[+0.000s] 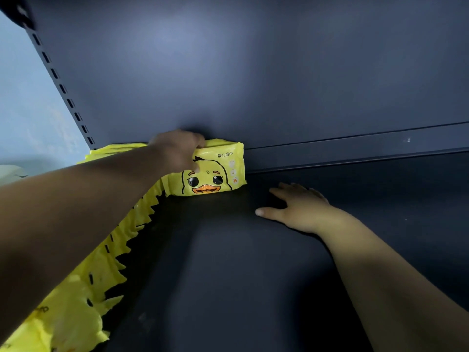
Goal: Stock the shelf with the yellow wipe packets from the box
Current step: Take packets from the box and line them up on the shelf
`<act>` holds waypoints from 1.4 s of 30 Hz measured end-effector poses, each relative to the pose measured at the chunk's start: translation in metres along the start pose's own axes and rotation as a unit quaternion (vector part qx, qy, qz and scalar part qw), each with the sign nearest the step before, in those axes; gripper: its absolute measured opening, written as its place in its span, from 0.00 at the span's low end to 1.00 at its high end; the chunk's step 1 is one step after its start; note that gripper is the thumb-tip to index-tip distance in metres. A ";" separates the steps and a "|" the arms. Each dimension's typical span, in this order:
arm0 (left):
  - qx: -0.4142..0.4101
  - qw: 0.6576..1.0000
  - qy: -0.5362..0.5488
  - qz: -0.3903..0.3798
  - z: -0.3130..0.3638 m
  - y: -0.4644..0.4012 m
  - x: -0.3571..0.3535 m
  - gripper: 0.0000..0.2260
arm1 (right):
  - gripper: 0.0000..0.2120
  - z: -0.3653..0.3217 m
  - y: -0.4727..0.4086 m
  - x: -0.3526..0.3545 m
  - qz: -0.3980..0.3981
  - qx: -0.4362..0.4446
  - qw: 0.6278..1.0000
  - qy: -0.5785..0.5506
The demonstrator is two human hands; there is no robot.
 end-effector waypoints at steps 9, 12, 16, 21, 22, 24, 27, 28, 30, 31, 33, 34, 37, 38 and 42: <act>-0.007 1.000 0.003 0.008 -0.010 0.011 0.004 0.25 | 0.34 0.000 -0.001 -0.002 0.011 -0.004 1.000 -0.002; 0.015 0.998 -0.010 0.054 -0.016 0.034 0.025 0.23 | 0.24 -0.001 0.001 0.008 0.092 -0.013 0.993 -0.069; 0.003 0.976 -0.039 0.213 0.008 0.106 0.056 0.19 | 0.17 -0.008 0.031 0.020 0.219 -0.024 0.969 -0.114; -0.080 0.955 0.017 0.284 0.049 0.217 0.048 0.17 | 0.15 -0.042 0.111 0.004 0.297 0.027 0.934 -0.199; -0.080 0.956 0.034 0.281 0.056 0.237 0.045 0.16 | 0.13 -0.047 0.132 -0.003 0.320 0.043 0.923 -0.209; -0.080 0.953 0.069 0.282 0.068 0.276 0.038 0.13 | 0.11 -0.052 0.177 -0.012 0.361 0.066 0.905 -0.216; -0.072 0.946 0.090 0.302 0.080 0.329 0.032 0.10 | 0.09 -0.054 0.231 -0.024 0.377 0.081 0.898 -0.212; -0.066 0.946 0.101 0.300 0.086 0.349 0.028 0.10 | 0.09 -0.056 0.249 -0.031 0.369 0.086 0.900 -0.216; -0.054 0.943 0.113 0.309 0.091 0.378 0.020 0.10 | 0.10 -0.063 0.272 -0.043 0.366 0.108 0.897 -0.223; -0.045 0.946 0.130 0.293 0.093 0.393 0.012 0.10 | 0.12 -0.067 0.284 -0.052 0.361 0.114 0.900 -0.213; -0.031 0.952 0.175 0.249 0.101 0.426 -0.012 0.12 | 0.14 -0.070 0.309 -0.079 0.346 0.121 0.915 -0.168; -0.019 0.953 0.195 0.232 0.104 0.439 -0.024 0.12 | 0.14 -0.070 0.320 -0.093 0.343 0.118 0.920 -0.149; 0.018 0.948 0.252 0.194 0.116 0.471 -0.055 0.13 | 0.13 -0.068 0.353 -0.133 0.335 0.078 0.933 -0.104; 0.024 0.945 0.272 0.183 0.119 0.478 -0.065 0.13 | 0.13 -0.069 0.363 -0.147 0.321 0.064 0.940 -0.094; 0.021 0.934 0.337 0.120 0.128 0.509 -0.110 0.14 | 0.17 -0.066 0.402 -0.206 0.203 -0.007 0.972 -0.119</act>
Point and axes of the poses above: each hand's wrist, its own y-axis away from the middle knuckle, its own x-axis out of the back of the hand, z = x × y, the point moved 2 cm from there along -y, towards the middle knuckle, and after that the axes turned 3 degrees about y, right-handed, at the moved point
